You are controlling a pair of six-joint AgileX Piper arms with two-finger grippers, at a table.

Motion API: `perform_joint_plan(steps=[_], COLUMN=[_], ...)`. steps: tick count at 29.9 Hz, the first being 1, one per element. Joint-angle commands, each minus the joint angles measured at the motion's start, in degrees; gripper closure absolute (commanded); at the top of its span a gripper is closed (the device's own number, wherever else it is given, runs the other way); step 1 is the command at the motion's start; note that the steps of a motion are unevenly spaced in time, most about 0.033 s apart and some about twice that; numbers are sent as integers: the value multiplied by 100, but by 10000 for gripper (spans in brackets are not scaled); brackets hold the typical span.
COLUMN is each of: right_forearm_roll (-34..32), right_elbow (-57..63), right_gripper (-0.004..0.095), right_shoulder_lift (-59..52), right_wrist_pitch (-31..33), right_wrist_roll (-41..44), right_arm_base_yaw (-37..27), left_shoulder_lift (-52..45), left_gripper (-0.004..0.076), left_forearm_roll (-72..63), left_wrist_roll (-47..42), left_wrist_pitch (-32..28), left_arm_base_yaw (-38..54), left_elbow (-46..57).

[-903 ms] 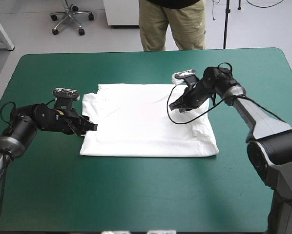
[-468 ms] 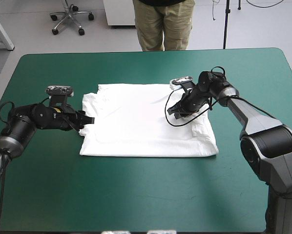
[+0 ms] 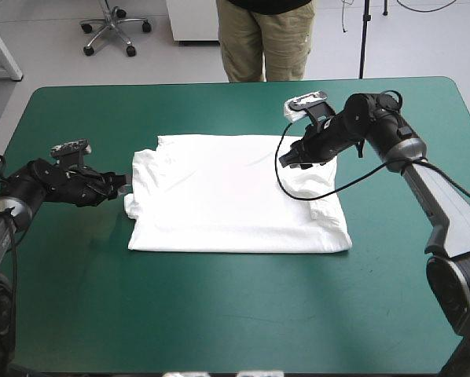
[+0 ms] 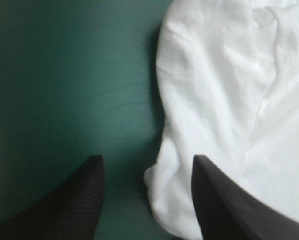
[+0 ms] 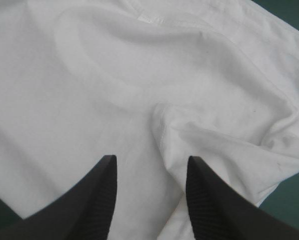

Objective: Fold the cloth

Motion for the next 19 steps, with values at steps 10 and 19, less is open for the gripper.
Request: perform_joint_plan(steps=[10,19], right_forearm_roll=[95,95], right_elbow=[-151,-151], right_gripper=[490,490], right_shoulder_lift=[-318,-318], right_wrist_pitch=[-46,-80], right_wrist_roll=[-24,-26], right_arm_base_yaw=[-24,-24], left_shoulder_lift=[680,673], left_gripper=[495,733], left_forearm_roll=[-939,-1015], left_wrist_roll=[760,965], left_wrist_pitch=[65,77], left_arm_base_yaw=[-122,-334], left_elbow=[-198,-274])
